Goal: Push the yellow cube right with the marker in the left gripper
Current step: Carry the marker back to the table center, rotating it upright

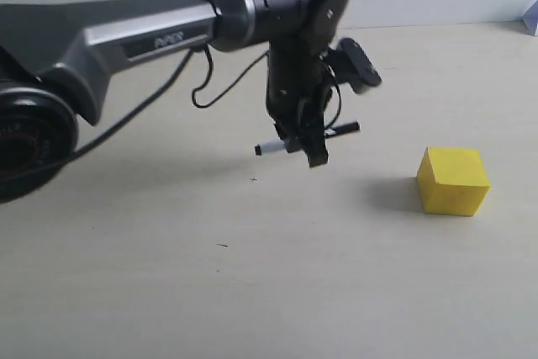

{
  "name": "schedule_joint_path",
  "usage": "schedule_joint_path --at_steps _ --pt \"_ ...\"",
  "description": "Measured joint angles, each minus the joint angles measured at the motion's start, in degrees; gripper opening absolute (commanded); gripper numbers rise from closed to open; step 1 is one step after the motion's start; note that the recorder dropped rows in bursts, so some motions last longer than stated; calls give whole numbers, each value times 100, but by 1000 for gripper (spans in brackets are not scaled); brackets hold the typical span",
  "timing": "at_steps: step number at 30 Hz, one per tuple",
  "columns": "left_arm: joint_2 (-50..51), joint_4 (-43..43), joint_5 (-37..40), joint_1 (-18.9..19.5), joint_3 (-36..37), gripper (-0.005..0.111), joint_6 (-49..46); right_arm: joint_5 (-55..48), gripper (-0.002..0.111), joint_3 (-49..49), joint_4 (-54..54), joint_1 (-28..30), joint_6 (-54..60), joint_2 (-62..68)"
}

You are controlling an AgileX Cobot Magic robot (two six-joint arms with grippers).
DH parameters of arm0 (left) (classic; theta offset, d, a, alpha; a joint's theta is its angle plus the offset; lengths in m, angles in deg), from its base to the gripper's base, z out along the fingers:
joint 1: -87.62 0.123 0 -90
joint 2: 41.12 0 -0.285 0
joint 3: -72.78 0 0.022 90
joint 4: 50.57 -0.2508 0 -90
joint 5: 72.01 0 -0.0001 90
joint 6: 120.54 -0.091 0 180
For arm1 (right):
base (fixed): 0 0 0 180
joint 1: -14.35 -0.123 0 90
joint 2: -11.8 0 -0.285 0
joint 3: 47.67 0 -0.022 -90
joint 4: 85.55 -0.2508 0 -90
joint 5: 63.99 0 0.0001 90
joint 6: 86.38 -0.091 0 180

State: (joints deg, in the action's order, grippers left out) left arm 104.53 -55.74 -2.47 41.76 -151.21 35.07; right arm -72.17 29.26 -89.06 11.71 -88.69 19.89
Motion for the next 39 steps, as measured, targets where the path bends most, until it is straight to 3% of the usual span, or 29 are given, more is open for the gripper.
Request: schedule_joint_path --at_steps 4,8,11,16,19,26,31,39 --pt "-352 891 0 580 106 0 1321 0 0 0 0 0 0 0" --pt "-722 1608 0 938 748 0 2062 0 0 0 0 0 0 0" --pt "-1027 1840 -248 965 1680 0 2477 0 0 0 0 0 0 0" --pt "-1607 2578 -2022 932 3237 0 2931 0 0 0 0 0 0 0" --pt "-1823 3047 -2684 932 3802 0 3016 0 0 0 0 0 0 0" --pt "-1901 3583 -2215 932 4009 0 3030 0 0 0 0 0 0 0" --pt "-1910 3381 -2020 1000 4022 0 3602 0 0 0 0 0 0 0" --pt "-1937 1393 -2212 804 4036 0 5646 0 0 0 0 0 0 0"
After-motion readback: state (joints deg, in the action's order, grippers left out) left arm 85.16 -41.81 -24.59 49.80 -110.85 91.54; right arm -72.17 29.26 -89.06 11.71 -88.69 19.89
